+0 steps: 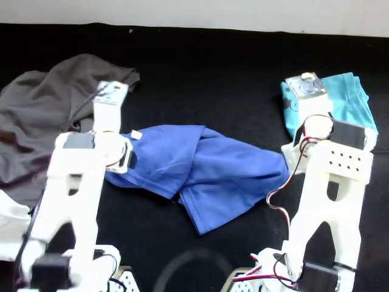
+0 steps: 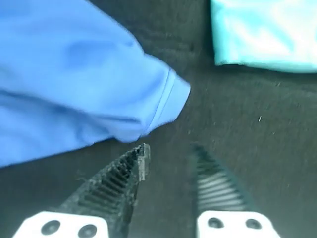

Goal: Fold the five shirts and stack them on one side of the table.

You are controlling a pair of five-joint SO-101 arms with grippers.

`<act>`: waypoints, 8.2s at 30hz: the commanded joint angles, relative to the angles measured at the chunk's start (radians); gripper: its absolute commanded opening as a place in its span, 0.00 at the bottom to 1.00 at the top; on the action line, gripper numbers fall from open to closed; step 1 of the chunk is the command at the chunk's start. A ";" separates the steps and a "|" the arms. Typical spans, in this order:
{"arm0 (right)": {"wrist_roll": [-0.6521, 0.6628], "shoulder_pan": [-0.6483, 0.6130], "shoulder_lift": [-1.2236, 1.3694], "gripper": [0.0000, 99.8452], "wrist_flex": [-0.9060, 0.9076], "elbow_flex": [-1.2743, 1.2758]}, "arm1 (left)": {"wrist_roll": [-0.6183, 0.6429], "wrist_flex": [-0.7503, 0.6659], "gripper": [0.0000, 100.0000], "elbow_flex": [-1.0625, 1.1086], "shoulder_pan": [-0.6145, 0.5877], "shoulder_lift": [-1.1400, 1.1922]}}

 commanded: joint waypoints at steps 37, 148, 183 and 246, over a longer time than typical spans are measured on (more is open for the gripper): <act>-0.316 -0.050 0.028 0.20 -0.085 -0.110 | -0.017 0.807 0.01 -0.845 -0.045 0.125; -0.230 -0.171 0.321 0.01 0.186 -0.572 | -0.081 0.750 0.01 -0.642 0.010 0.025; 0.069 -0.193 -0.780 0.24 0.154 0.398 | -0.087 0.471 0.01 -0.104 0.005 0.033; -0.288 -0.354 0.946 0.19 -0.145 -0.456 | -0.087 0.471 0.01 -0.104 0.010 0.025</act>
